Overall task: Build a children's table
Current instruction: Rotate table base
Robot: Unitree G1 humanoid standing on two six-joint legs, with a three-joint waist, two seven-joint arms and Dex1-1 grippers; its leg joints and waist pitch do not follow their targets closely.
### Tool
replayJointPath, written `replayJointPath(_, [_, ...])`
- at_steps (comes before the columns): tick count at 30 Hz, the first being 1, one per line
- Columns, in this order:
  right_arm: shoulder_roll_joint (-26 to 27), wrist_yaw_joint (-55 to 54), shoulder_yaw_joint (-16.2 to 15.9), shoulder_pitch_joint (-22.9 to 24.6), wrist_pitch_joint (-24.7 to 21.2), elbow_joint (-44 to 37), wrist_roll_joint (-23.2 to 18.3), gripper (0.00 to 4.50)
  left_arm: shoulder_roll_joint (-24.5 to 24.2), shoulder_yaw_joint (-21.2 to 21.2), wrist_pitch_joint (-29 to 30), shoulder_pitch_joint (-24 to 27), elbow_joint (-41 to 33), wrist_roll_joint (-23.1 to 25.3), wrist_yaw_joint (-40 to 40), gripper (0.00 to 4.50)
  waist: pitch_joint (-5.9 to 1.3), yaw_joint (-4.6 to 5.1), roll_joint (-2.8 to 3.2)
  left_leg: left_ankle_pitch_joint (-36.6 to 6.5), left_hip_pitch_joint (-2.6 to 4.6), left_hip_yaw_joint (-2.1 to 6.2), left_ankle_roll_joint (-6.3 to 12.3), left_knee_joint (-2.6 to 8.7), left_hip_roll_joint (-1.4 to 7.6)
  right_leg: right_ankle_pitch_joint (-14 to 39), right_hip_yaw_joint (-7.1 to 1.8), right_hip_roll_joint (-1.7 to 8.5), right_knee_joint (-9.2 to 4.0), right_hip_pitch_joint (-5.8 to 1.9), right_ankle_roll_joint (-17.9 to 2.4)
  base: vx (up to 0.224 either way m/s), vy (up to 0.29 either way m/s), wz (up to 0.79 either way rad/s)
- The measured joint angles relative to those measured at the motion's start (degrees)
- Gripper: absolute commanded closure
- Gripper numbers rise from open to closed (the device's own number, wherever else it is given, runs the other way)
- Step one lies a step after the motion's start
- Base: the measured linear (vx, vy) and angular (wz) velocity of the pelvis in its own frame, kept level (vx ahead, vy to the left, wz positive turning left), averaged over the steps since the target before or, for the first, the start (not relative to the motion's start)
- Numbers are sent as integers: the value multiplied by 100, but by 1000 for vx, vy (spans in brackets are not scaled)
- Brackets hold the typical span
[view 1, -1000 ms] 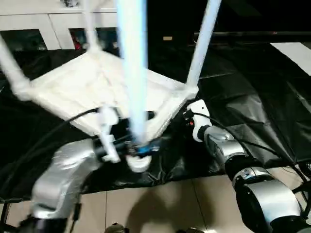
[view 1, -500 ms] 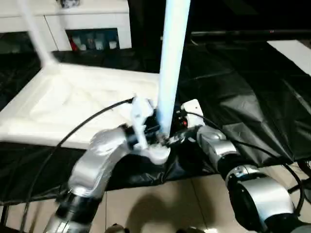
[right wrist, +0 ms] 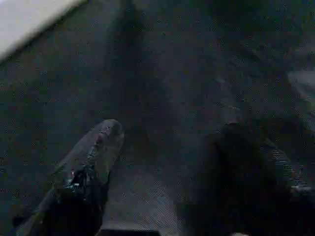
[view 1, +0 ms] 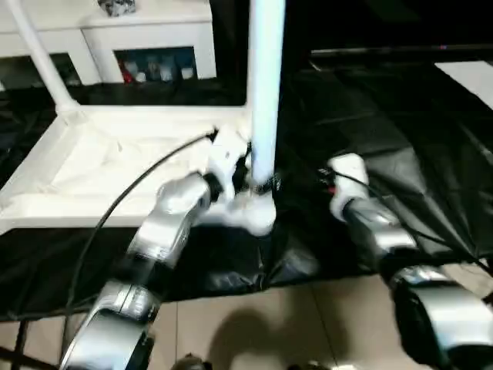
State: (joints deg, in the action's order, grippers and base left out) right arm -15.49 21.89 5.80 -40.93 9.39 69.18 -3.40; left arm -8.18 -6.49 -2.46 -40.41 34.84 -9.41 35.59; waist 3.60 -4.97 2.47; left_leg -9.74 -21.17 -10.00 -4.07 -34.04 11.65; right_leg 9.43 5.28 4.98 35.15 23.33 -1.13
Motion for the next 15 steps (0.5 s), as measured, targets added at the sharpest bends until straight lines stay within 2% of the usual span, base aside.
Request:
replayJointPath(2, [-82,162,62,226,20,-332,-81,94,49,58,-54,31,-33,-117,98,6,-10,-12,31,0,-6,1,1,1,5,1,9,-1,-4,4,0,0,0,0])
replayJointPath(4, [-75,316,63,398,29,-679,-150,94,78,25,7,317,-338,-278,398,6,-28,-18,59,-2,-14,-1,5,2,6,3,10,-1,-6,7,-2,0,0,0])
replayJointPath(6, [-44,511,59,761,17,-1391,-289,94,106,-17,182,892,-856,-505,671,6,-40,-43,74,-2,-20,2,7,3,9,5,19,-1,-10,9,-5,0,0,0])
replayJointPath(11, [13,710,44,1511,-236,-2597,-496,94,-24,37,378,1947,-1299,-679,621,6,-40,-100,74,-1,-23,3,6,-11,13,14,22,0,-10,8,10,0,0,0])
replayJointPath(15, [88,658,-117,2200,-746,-3959,-622,94,-82,233,428,2797,-2126,-626,38,6,-36,-75,50,-2,1,3,4,-9,12,40,19,2,-19,-19,53,0,0,0])
